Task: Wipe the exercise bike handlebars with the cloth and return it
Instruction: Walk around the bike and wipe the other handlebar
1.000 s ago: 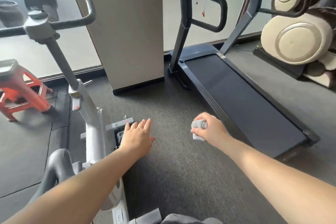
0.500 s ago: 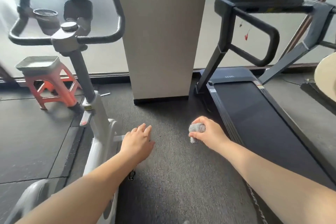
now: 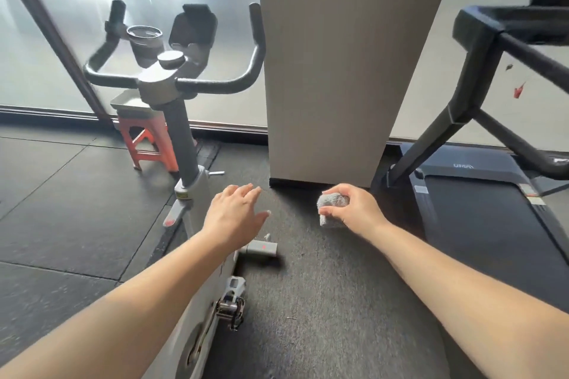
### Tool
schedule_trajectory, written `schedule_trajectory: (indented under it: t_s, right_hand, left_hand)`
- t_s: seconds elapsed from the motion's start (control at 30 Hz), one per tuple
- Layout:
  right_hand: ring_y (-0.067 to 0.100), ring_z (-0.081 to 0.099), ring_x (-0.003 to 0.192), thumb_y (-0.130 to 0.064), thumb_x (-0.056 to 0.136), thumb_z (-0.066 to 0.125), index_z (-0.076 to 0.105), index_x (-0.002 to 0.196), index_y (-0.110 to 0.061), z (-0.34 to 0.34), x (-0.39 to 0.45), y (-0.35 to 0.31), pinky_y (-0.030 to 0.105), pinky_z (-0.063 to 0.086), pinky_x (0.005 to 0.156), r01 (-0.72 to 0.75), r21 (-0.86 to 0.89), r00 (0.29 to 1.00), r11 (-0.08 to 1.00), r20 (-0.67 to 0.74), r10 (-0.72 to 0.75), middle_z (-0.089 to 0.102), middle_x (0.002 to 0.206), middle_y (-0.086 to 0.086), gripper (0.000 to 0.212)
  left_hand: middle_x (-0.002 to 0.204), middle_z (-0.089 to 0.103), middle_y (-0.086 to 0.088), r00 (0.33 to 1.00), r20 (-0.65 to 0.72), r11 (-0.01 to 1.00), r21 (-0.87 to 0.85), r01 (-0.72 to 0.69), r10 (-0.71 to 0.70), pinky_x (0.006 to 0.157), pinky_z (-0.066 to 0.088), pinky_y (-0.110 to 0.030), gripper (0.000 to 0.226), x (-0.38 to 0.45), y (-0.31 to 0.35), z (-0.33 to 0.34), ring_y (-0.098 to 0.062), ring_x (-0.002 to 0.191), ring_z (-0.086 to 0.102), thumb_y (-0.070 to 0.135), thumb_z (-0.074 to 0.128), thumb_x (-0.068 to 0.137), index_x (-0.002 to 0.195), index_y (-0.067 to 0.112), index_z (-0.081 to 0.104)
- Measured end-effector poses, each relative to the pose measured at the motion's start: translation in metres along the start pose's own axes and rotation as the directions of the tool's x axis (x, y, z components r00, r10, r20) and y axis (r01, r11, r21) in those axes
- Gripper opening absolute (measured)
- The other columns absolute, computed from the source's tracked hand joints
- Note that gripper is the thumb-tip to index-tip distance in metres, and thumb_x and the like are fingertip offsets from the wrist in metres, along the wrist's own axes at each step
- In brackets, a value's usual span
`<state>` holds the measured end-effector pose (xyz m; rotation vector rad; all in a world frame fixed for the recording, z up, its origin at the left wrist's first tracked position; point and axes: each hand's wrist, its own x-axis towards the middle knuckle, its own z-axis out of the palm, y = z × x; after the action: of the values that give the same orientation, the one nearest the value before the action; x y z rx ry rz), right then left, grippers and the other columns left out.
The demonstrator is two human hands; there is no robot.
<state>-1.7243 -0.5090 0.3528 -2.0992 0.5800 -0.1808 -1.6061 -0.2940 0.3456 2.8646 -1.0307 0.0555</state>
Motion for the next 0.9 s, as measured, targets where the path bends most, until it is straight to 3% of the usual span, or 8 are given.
schedule_trajectory:
  t_s: [0.1,0.2,0.3,0.53,0.67,0.8,0.9]
  right_hand:
    - [0.006,0.059,0.081,-0.023,0.069,0.082,0.068,0.095,-0.023,0.010,0.037,-0.020,0.016,0.046,0.072,0.036,0.070,0.999,0.997,0.005,-0.037,0.064,0.087,-0.011,0.029]
    - [0.012,0.062,0.085,-0.024,0.069,0.082,0.065,0.092,-0.024,0.019,0.080,-0.041,0.026,0.051,0.081,0.067,0.145,0.997,0.987,-0.037,-0.062,0.065,0.088,-0.009,0.029]
    - [0.014,0.060,0.085,-0.030,0.066,0.084,0.057,0.097,-0.018,0.027,0.119,-0.064,0.030,0.050,0.080,0.075,0.163,0.993,0.984,-0.105,-0.059,0.064,0.093,-0.003,0.042]
    - [0.008,0.054,0.070,-0.025,0.068,0.083,0.051,0.090,-0.014,0.031,0.170,-0.120,0.012,0.045,0.057,0.163,0.327,0.986,0.931,-0.083,-0.143,0.058,0.076,-0.004,0.041]
    - [0.002,0.058,0.063,-0.013,0.073,0.078,0.049,0.094,-0.008,0.022,0.193,-0.150,0.016,0.049,0.053,0.197,0.524,0.976,0.828,-0.022,-0.218,0.060,0.074,-0.001,0.036]
    - [0.010,0.057,0.070,-0.009,0.073,0.077,0.050,0.094,-0.009,0.018,0.234,-0.168,0.020,0.053,0.058,0.246,0.577,0.956,0.779,-0.013,-0.292,0.060,0.078,0.003,0.034]
    - [0.005,0.060,0.067,-0.009,0.071,0.079,0.054,0.094,-0.011,0.012,0.273,-0.175,0.019,0.053,0.058,0.289,0.609,0.932,0.738,-0.002,-0.364,0.061,0.079,0.002,0.034]
  left_hand:
    - [0.150,0.035,0.003,0.999,-0.032,0.998,-0.066,0.002,-0.004,0.113,0.025,-0.039,0.060,0.031,-0.012,-0.008,-0.021,0.138,0.026,0.056,0.039,0.090,0.141,0.024,0.035]
    - [0.150,0.035,0.005,0.999,-0.041,0.986,-0.165,-0.025,0.019,0.113,0.024,-0.037,0.061,0.064,-0.024,-0.022,-0.020,0.137,0.025,0.056,0.039,0.090,0.142,0.027,0.032]
    - [0.146,0.039,0.004,0.998,-0.040,0.940,-0.337,-0.055,0.045,0.109,0.030,-0.037,0.063,0.097,-0.035,-0.037,-0.019,0.132,0.034,0.056,0.047,0.087,0.142,0.029,0.032]
    - [0.128,0.052,0.006,0.982,-0.167,0.792,-0.585,-0.175,0.093,0.089,0.044,-0.026,0.068,0.161,-0.041,-0.066,-0.010,0.103,0.054,0.045,0.071,0.074,0.135,0.028,0.045]
    - [0.107,0.064,0.013,0.985,-0.170,0.662,-0.737,-0.133,0.009,0.082,0.053,-0.030,0.051,0.194,-0.050,-0.085,-0.005,0.091,0.061,0.037,0.076,0.072,0.119,0.036,0.056]
    - [0.094,0.072,0.003,0.981,-0.166,0.454,-0.885,-0.103,-0.102,0.086,0.055,-0.038,0.034,0.232,-0.058,-0.095,-0.012,0.086,0.069,0.016,0.076,0.075,0.103,0.025,0.060]
    - [0.097,0.070,0.000,0.964,-0.209,0.432,-0.894,-0.121,-0.164,0.077,0.055,-0.027,0.035,0.262,-0.063,-0.104,-0.010,0.085,0.067,0.013,0.075,0.075,0.104,0.021,0.057]
